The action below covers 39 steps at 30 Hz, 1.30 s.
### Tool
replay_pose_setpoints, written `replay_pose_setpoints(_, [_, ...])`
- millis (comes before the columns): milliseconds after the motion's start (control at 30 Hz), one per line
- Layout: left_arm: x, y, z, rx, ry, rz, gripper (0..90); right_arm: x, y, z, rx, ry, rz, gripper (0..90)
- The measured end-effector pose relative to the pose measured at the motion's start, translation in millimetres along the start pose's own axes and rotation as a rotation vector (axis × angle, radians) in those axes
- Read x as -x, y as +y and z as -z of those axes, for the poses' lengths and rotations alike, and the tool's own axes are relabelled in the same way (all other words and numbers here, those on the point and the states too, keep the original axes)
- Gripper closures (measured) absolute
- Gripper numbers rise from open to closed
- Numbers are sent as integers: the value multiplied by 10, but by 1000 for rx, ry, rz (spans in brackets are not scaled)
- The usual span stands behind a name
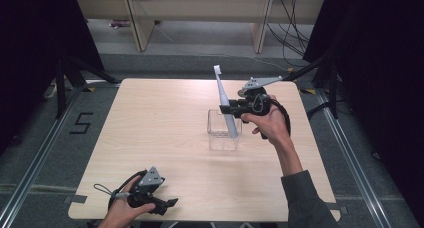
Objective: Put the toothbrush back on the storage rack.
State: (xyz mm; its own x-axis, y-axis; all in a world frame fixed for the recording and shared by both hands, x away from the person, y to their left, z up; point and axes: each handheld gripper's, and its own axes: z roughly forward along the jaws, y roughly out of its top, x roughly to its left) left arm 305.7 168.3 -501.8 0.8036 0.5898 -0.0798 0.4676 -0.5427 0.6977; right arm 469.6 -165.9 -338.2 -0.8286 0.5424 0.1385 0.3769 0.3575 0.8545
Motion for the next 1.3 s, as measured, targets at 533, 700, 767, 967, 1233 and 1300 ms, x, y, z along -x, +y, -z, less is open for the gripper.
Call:
replay_pose_setpoints(533, [2,-2,-3,-3,-4,-2,149,262,21,-180,21,-11,-42,667])
replay_pose_setpoints(700, [9,-3,-7,-4,-6,0,149,355,0,-242,20,-22,-22,667])
replay_pose_setpoints(767, [4,-3,-3,-5,-6,-3,149,375,-9,-266,7,-36,-24,667])
replay_pose_setpoints(967, [6,-2,-1,-3,-7,0,149,441,-52,-366,-4,-41,-27,667])
replay_pose_setpoints(1233, [7,-3,2,1,-6,2,149,416,-89,-464,-57,-56,1,667])
replay_pose_setpoints(1300, [8,-5,2,3,-5,8,149,409,-99,-483,-60,-65,7,667])
